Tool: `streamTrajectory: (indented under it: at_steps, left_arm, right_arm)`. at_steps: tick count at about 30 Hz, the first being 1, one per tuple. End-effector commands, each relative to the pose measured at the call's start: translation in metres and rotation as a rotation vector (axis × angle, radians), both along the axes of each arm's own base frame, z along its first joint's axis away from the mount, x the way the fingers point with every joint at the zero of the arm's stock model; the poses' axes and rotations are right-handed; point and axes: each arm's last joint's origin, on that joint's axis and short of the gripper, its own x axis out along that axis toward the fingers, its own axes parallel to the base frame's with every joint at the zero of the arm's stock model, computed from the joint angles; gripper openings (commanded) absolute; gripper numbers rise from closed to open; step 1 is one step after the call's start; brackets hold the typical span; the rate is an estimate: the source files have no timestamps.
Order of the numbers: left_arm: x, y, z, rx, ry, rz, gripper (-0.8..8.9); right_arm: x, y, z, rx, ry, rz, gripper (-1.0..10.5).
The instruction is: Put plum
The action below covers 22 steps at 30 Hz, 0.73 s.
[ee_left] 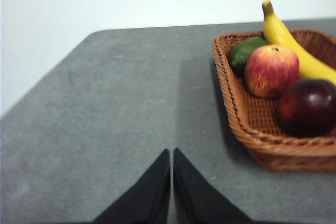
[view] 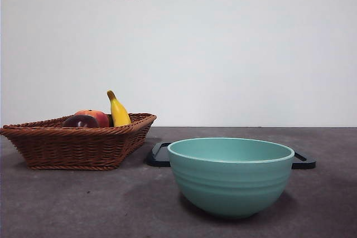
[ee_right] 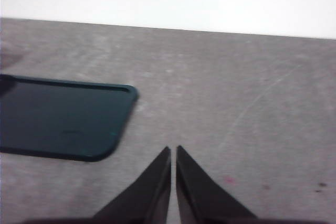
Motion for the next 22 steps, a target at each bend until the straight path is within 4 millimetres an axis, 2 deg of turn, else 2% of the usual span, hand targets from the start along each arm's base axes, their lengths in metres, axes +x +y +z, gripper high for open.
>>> streamTrajectory:
  at_steps: [1, 8, 11, 16, 22]
  left_arm:
    - [0.001, 0.0, -0.006, -0.206, 0.001, 0.039, 0.07]
    - [0.001, 0.0, -0.006, -0.348, -0.007, 0.061, 0.07]
    - [0.0, 0.0, 0.001, -0.39, -0.016, 0.053, 0.07]
    - [-0.005, -0.001, 0.024, -0.41, -0.076, 0.036, 0.08]
    - [-0.015, -0.001, 0.062, -0.412, -0.109, 0.014, 0.08]
  right_arm:
    - [0.0, 0.0, -0.001, 0.096, 0.007, -0.014, 0.1]
    - [0.0, 0.0, 0.0, 0.192, 0.018, -0.013, 0.1]
    - [0.0, 0.001, 0.003, 0.237, 0.01, 0.0, 0.1]
    - [-0.003, 0.001, 0.019, 0.297, -0.025, -0.002, 0.1]
    - [-0.013, 0.002, 0.054, 0.3, -0.101, 0.007, 0.1]
